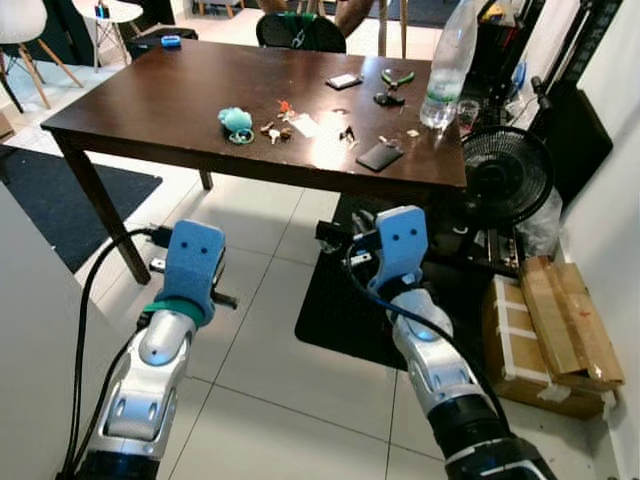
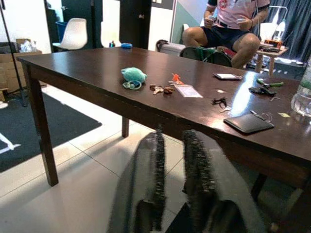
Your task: Hang keys on a hook
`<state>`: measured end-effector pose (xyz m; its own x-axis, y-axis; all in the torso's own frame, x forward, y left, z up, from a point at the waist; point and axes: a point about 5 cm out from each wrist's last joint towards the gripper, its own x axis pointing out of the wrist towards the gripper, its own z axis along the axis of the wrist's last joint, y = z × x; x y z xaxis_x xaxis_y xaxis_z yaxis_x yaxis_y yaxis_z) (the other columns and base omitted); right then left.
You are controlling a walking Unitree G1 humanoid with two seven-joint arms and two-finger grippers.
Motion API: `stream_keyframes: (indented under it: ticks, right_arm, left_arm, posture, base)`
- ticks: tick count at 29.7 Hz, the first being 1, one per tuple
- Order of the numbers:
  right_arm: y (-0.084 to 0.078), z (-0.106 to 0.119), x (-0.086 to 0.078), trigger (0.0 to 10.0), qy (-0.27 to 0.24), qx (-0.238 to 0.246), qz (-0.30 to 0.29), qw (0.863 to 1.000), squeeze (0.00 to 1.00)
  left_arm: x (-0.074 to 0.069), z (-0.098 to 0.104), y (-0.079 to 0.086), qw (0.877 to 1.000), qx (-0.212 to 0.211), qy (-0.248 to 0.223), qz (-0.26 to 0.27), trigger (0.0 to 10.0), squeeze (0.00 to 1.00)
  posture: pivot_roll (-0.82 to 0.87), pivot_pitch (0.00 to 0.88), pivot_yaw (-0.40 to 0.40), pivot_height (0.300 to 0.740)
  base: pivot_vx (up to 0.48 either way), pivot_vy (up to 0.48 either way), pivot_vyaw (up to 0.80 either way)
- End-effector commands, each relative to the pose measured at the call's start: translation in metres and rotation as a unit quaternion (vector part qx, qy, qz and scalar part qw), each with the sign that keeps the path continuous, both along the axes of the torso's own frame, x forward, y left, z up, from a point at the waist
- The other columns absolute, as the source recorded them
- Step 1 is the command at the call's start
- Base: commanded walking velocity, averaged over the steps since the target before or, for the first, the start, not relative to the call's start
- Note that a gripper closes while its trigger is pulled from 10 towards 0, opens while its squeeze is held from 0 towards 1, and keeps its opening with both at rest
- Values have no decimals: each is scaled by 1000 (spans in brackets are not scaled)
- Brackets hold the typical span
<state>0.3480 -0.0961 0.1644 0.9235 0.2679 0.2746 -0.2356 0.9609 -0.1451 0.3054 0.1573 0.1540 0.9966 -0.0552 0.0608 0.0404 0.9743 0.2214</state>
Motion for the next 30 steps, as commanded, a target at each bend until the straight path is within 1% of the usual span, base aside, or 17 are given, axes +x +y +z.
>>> stream_keyframes:
  ticks: [1, 2, 3, 4, 13, 14, 19, 22, 23, 26, 27, 30]
  right_arm:
    - [2, -4, -2, 10000, 2, -3, -1, 1000, 725]
    - [2, -4, -2, 10000, 2, -3, -1, 1000, 725]
    - [3, -4, -2, 10000, 3, -4, 0, 1000, 149]
    - [3, -4, -2, 10000, 2, -5, 0, 1000, 0]
    - [5, -4, -2, 10000, 1, -6, 1, 1000, 0]
    - [5, -4, -2, 10000, 1, -6, 1, 1000, 0]
    - [2, -6, -4, 10000, 4, -4, -4, 1000, 0]
    - [0, -9, -5, 10000, 10, 1, -2, 1000, 0]
    - [-1, -10, -6, 10000, 11, 4, 0, 1000, 1000]
    - [-2, -10, -6, 10000, 10, 0, -5, 1000, 1000]
    - [-2, -10, -6, 10000, 8, -5, -9, 1000, 0]
    - [-2, -9, -5, 10000, 7, -9, -12, 1000, 0]
  left_arm:
    - [-2, 0, 1, 1000, 3, -3, -1, 10000, 1000]
    - [-2, 0, 1, 1000, 3, -3, -1, 10000, 1000]
    - [-2, 0, 2, 1000, 3, -3, -1, 10000, 1000]
    - [-2, 0, 2, 1000, 3, -3, 0, 10000, 1000]
    - [-3, -1, 4, 1000, 7, 4, 7, 10000, 1000]
    - [-4, -1, 5, 1000, 4, 8, 7, 10000, 0]
    - [-10, -3, 7, 1000, -2, 10, 6, 10000, 0]
    - [-12, -6, 8, 1000, 5, 13, 12, 10000, 0]
    - [-13, -7, 8, 1000, 6, 15, 13, 10000, 0]
    - [-12, -7, 5, 1000, 3, 15, 11, 10000, 0]
    - [-11, -7, 4, 1000, 2, 15, 11, 10000, 0]
    - [-10, -6, 3, 1000, 2, 14, 11, 10000, 0]
  posture:
    - [-86, 6, 101, 740]
    - [-86, 6, 101, 740]
    - [-82, 6, 98, 740]
    - [-82, 6, 98, 740]
    - [-78, 6, 94, 740]
    - [-77, 7, 93, 740]
    - [-77, 6, 94, 740]
    - [-81, 7, 95, 740]
    - [-82, 6, 95, 740]
    - [-84, 5, 94, 740]
    - [-85, 3, 93, 740]
    - [-85, 3, 93, 740]
  base:
    - [0, 0, 0]
    - [0, 0, 0]
    - [0, 0, 0]
    - [0, 0, 0]
    - [0, 0, 0]
    - [0, 0, 0]
    - [0, 0, 0]
    - [0, 0, 0]
    - [0, 0, 0]
    - [0, 0, 0]
    - [0, 0, 0]
    - [0, 0, 0]
